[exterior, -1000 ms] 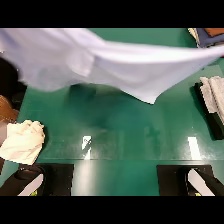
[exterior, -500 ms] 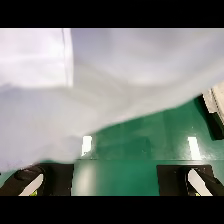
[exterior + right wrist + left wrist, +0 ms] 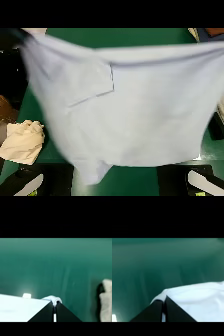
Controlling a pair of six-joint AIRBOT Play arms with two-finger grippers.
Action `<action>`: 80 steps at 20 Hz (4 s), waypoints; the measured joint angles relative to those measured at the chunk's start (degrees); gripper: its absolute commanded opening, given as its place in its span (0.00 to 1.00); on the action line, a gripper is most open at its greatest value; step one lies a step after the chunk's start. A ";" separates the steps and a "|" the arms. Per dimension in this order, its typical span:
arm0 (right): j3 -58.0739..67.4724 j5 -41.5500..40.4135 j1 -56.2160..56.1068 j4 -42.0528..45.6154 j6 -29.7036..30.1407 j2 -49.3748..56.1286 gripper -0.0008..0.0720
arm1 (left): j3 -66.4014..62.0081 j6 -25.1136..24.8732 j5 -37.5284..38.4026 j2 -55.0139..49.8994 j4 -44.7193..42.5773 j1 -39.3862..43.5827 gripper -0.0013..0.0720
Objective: Fold the shirts.
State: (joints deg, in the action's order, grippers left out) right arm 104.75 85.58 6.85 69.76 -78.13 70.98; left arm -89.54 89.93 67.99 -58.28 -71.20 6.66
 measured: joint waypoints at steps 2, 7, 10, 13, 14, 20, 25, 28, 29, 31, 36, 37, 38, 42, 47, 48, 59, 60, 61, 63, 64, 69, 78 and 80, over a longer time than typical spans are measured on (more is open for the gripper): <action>-3.34 -0.20 -1.40 1.20 0.39 6.95 0.03 | 4.42 -1.49 -3.17 -6.71 -0.68 -0.02 0.05; -1.75 -5.05 -2.69 1.99 2.45 21.99 0.03 | 4.92 -4.02 -16.37 -22.43 -0.90 0.00 0.05; 2.80 -6.25 -2.91 2.12 2.89 27.06 0.03 | 1.14 -4.61 -20.46 -27.56 -1.77 0.02 0.05; 5.40 -6.25 -3.04 2.23 3.13 28.44 0.03 | -2.36 -6.01 -17.51 -29.51 -4.79 0.02 0.05; 5.31 -5.86 -3.04 2.25 3.28 28.26 0.03 | -2.99 -6.40 -14.75 -29.79 -5.44 0.02 0.05; -7.82 -6.82 -3.10 3.50 3.63 22.67 0.03 | 2.16 -7.52 -2.69 -30.42 -7.65 0.02 0.05; -21.68 -12.31 -3.50 2.64 3.69 18.40 0.07 | 10.58 -6.25 -3.56 -30.62 -7.87 0.00 0.50; -26.40 -14.05 -3.52 0.74 3.72 17.42 0.47 | 12.44 -5.09 -3.80 -30.58 -8.07 -0.04 0.75; -27.15 -14.10 -3.52 0.28 3.72 17.27 0.48 | 12.55 -4.87 -3.10 -30.51 -8.04 -0.04 0.75; -27.96 -12.57 -2.95 -0.57 3.72 16.68 0.47 | 12.59 -4.68 0.09 -29.66 -8.31 0.00 0.75; -28.65 -6.05 1.77 -0.85 3.78 11.56 0.47 | 17.27 -4.28 6.91 -19.52 -8.85 -0.02 0.75; -28.68 -5.31 2.78 -0.94 3.80 10.16 0.47 | 19.87 -3.85 7.48 -16.59 -7.98 -0.02 0.75; -28.72 -4.44 3.69 -1.09 3.82 8.57 0.47 | 23.37 -3.19 7.87 -13.25 -6.88 -0.02 0.75; -28.79 -3.30 5.27 -1.18 3.82 3.69 0.47 | 39.78 0.20 7.10 -1.03 -1.81 -0.02 0.75; -28.79 -2.91 4.04 -1.29 3.85 0.66 0.47 | 56.54 4.13 3.50 8.50 4.81 -0.02 0.75; -28.79 -2.89 3.56 -1.18 3.82 0.44 0.47 | 58.80 4.57 2.19 9.38 6.34 -0.02 0.75; -28.79 -2.10 -0.98 -1.22 3.82 -0.22 0.47 | 69.42 4.72 -12.68 11.45 18.43 0.02 0.06; -28.79 -1.38 -0.87 -1.25 3.85 -0.22 0.47 | 69.57 4.63 -13.29 11.47 18.78 -0.04 0.06; -28.85 -0.61 -0.35 -1.22 4.09 -0.24 0.47 | 69.66 4.44 -13.68 11.50 19.28 0.02 0.05; -30.51 1.01 1.62 -1.27 4.66 -0.87 0.47 | 69.57 3.91 -13.40 11.50 19.65 0.02 0.05; -32.30 1.46 3.17 -1.20 4.76 -1.62 0.47 | 69.33 3.39 -13.00 11.50 19.85 0.00 0.05; -49.37 0.57 15.26 -1.05 5.07 -6.82 0.71 | 66.71 0.74 -10.97 11.50 20.26 0.02 0.05; -72.57 -8.52 24.17 -7.80 6.78 -9.07 0.59 | 65.02 -0.28 -12.98 11.50 20.35 0.02 0.05; -73.92 -10.67 21.81 -9.25 6.95 -9.20 0.38 | 64.96 -0.37 -13.18 11.50 20.06 0.02 0.05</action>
State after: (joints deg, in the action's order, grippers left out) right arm 30.83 74.91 28.67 60.51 -71.18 61.78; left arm -24.58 89.56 54.81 -46.78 -51.13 6.68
